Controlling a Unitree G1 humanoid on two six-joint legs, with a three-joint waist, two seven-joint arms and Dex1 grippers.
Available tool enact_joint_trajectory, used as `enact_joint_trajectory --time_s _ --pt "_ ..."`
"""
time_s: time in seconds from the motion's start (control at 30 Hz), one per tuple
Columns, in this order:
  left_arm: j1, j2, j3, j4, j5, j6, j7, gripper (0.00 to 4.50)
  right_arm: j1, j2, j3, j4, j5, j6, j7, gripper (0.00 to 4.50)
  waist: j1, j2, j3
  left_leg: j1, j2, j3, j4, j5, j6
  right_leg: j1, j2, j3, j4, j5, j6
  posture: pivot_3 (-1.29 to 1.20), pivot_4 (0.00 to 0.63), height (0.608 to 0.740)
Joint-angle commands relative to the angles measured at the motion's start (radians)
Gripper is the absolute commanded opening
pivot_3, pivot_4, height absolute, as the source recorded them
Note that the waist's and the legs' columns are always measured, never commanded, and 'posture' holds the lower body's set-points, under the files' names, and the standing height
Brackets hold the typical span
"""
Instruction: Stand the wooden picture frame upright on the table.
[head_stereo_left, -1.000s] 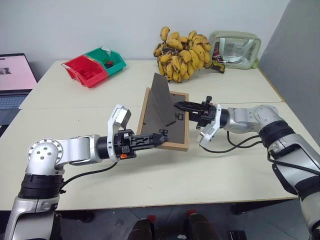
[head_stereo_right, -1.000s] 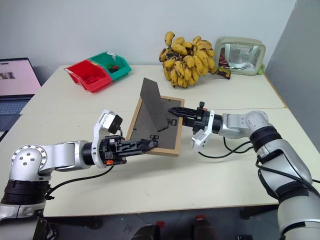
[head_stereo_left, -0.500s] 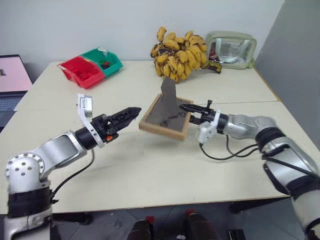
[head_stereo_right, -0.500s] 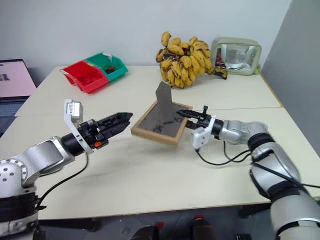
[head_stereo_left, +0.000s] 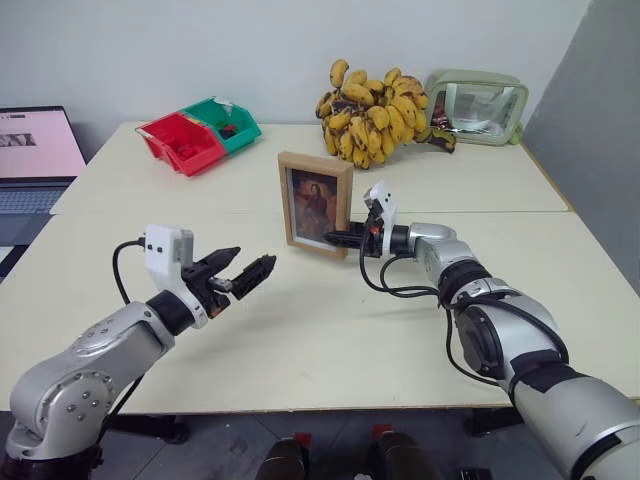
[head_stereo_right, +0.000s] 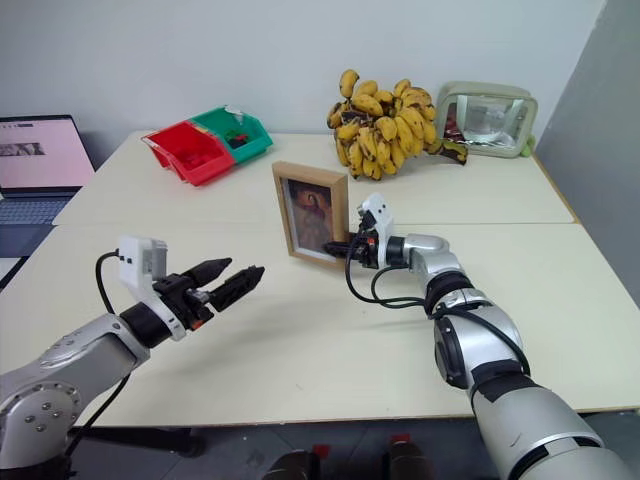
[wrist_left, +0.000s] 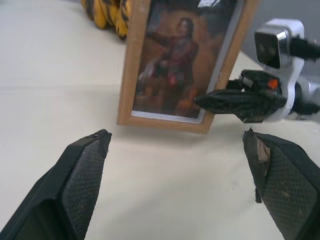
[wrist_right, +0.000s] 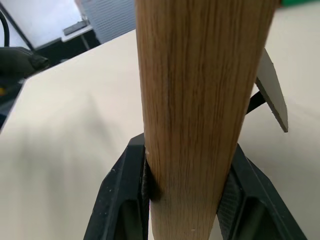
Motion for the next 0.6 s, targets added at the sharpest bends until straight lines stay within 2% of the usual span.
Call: enact_joint_trajectory --time_s 0.03,0.27,0.33,0.47,0.6 --pt "-0.005 -0.011 0.014 -0.04 0.015 -0.02 -0.031 4.5 0.022 0.022 -0.03 -0.039 0.025 0.023 -0.019 1.26 0.0 0.0 0.0 0.0 0.0 0.0 0.0 0.0 0.0 0.0 0.0 0.0 0.0 0.0 0.0 0.0 0.15 0.74" --pt "-0.023 -0.03 0.04 -0.02 -0.023 0.007 -0.029 4.5 0.081 0.03 0.01 -0.056 -0.012 -0.015 -0.008 1.26 -0.002 0.0 0.0 0.001 0.0 0.001 0.0 0.0 0.0 0.0 0.001 0.001 0.001 0.0 0.0 0.0 0.15 0.74" --pt "-0.026 -0.023 0.037 -0.014 -0.011 0.01 -0.045 4.5 0.089 0.026 0.019 -0.06 -0.019 -0.023 -0.01 1.97 -0.002 0.0 0.0 0.001 0.0 0.001 0.0 0.0 0.0 0.0 0.001 0.001 0.001 0.0 0.0 0.0 0.15 0.74" --pt "-0.042 -0.007 0.019 0.007 0.017 0.013 -0.084 4.5 0.11 0.007 0.043 -0.065 -0.044 -0.042 -0.011 2.72 -0.002 0.0 0.0 0.0 0.0 0.001 0.0 0.0 0.0 0.0 0.001 0.001 0.001 0.0 0.0 0.0 0.15 0.74" --pt "-0.059 -0.008 0.013 0.028 0.034 0.014 -0.105 4.5 0.143 -0.021 0.064 -0.08 -0.062 -0.053 0.006 3.72 -0.001 0.0 0.0 0.0 0.0 0.001 0.0 0.0 0.0 0.0 0.001 0.001 0.0 0.0 0.0 0.0 0.15 0.74"
